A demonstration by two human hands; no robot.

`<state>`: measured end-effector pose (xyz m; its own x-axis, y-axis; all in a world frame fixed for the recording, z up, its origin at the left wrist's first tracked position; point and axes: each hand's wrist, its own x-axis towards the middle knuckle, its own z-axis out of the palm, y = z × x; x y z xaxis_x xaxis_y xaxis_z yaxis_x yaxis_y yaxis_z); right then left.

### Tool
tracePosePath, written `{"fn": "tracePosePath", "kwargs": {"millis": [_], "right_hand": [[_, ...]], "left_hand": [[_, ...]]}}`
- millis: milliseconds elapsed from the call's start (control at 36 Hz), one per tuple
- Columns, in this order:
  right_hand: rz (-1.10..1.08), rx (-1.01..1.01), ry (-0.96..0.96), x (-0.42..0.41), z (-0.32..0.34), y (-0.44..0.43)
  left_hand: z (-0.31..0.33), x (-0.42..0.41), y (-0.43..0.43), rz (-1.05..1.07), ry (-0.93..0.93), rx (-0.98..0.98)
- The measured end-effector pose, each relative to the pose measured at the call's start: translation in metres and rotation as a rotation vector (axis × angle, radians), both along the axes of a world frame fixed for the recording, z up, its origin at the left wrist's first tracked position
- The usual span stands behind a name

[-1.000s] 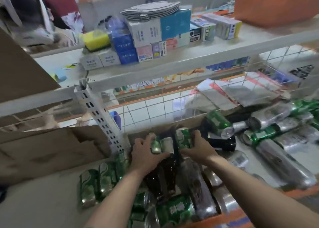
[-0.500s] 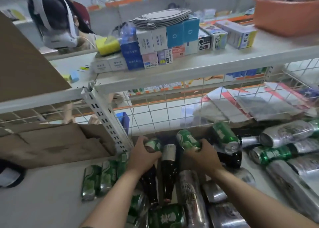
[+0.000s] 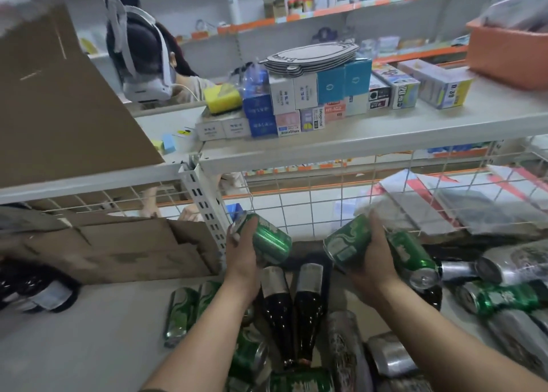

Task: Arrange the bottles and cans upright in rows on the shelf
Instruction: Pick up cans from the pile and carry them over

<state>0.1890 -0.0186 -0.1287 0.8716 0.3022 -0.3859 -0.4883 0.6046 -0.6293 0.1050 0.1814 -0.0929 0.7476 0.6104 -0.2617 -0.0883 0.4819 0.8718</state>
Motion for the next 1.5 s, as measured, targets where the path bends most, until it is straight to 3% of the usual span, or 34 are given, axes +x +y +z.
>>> {"fn": "tracePosePath", "kwargs": {"millis": [111, 250, 361, 444, 583, 889, 1111, 1500], "right_hand": [[0.133, 0.021, -0.009, -0.008, 0.012, 0.018], [0.11, -0.304, -0.227, -0.023, 0.036, 0.049], [0.192, -0.543, -0.475, -0.04, 0.046, 0.084], [0.303, -0.595, -0.625, -0.057, 0.05, 0.112], [0.44, -0.63, -0.753, -0.093, 0.044, 0.181], [0.346, -0.716, -0.708, -0.163, 0.01, 0.343], [0.179, -0.762, -0.648, -0.205, -0.024, 0.429], [0.388, -0.983, -0.546, -0.207, -0.054, 0.483]], "left_hand": [[0.003, -0.008, 0.012, -0.094, 0.018, -0.113], [0.005, -0.027, 0.036, -0.115, -0.009, -0.029], [0.005, -0.051, 0.069, 0.0, 0.095, 0.316], [0.011, -0.069, 0.097, 0.023, 0.197, 0.575], [0.013, -0.111, 0.164, 0.13, 0.273, 0.688], [-0.018, -0.186, 0.323, 0.086, 0.27, 0.791], [-0.056, -0.21, 0.41, -0.02, 0.198, 0.718], [-0.112, -0.196, 0.465, -0.25, 0.208, 0.641]]}}
